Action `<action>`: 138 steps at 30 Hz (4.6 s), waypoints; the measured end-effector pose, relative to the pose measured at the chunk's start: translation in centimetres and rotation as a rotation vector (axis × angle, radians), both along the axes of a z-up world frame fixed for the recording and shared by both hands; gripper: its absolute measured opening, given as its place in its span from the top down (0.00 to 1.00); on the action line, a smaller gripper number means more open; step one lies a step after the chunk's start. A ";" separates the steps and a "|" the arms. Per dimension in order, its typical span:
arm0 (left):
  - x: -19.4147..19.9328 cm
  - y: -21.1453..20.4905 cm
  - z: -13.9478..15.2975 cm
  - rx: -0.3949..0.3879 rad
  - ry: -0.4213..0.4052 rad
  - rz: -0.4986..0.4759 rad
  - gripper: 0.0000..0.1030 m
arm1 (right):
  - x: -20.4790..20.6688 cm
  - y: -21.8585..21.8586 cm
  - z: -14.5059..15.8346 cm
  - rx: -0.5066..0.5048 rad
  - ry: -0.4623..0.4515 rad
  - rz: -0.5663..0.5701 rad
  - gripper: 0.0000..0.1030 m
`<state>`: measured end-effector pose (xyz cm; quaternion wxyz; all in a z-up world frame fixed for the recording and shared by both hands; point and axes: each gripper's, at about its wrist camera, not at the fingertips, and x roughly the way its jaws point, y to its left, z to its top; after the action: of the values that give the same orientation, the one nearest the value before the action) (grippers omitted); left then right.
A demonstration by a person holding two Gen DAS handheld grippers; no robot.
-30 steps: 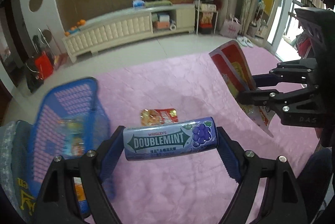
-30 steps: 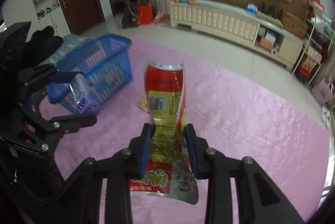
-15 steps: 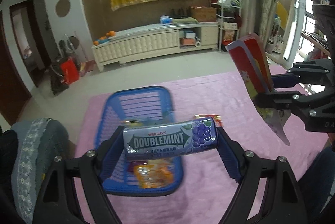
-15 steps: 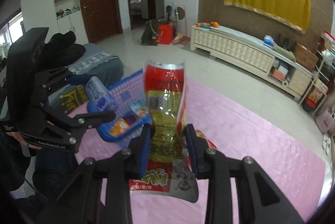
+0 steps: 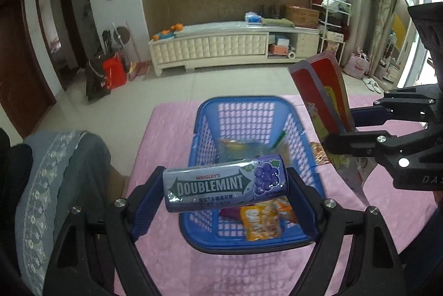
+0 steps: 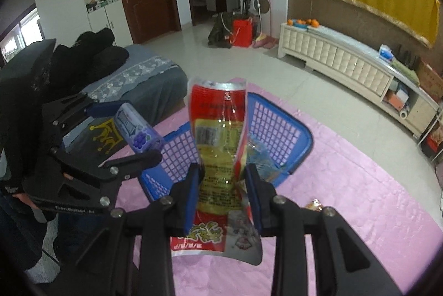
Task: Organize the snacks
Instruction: 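Carry the Doublemint tube and red-and-silver pack over the blue basket, then open the left gripper to drop the Doublemint tube while the right gripper releases the red-and-silver pack, then withdraw both grippers from the basket toward the small red snack pack, then grasp the small red snack pack with the right gripper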
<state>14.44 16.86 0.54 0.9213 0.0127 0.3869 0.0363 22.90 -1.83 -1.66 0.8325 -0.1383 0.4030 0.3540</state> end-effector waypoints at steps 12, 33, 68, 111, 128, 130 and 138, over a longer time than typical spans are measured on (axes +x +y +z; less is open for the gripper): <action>1.5 2.9 -3.2 -0.039 0.044 -0.002 0.20 | 3.2 3.7 -4.9 -0.041 0.121 -0.037 0.63; 2.3 2.7 -5.2 -0.056 0.086 -0.040 0.20 | 4.0 5.6 -6.7 -0.137 0.133 -0.035 0.46; 0.6 -4.3 0.3 0.010 0.029 -0.085 0.19 | 0.9 -6.1 -0.6 -0.042 0.066 -0.193 0.26; 2.6 -19.9 -9.7 -0.007 0.069 0.014 0.19 | 3.7 -19.2 -11.6 -0.126 -0.002 -0.057 0.20; 7.0 -20.3 -12.1 -0.015 0.149 0.000 0.19 | 8.8 -16.0 -16.1 -0.158 0.027 0.186 0.20; 7.5 -20.5 -12.2 -0.013 0.152 0.004 0.19 | 9.3 -15.3 -16.7 -0.174 0.036 0.220 0.20; 8.6 -20.6 -12.8 0.006 0.165 0.008 0.19 | 9.3 -13.7 -17.8 -0.194 0.066 0.359 0.42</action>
<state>22.99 -3.75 -12.22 0.8861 0.0169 0.4615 0.0403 32.16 -15.54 -19.49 0.7251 -0.2760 0.4311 0.4607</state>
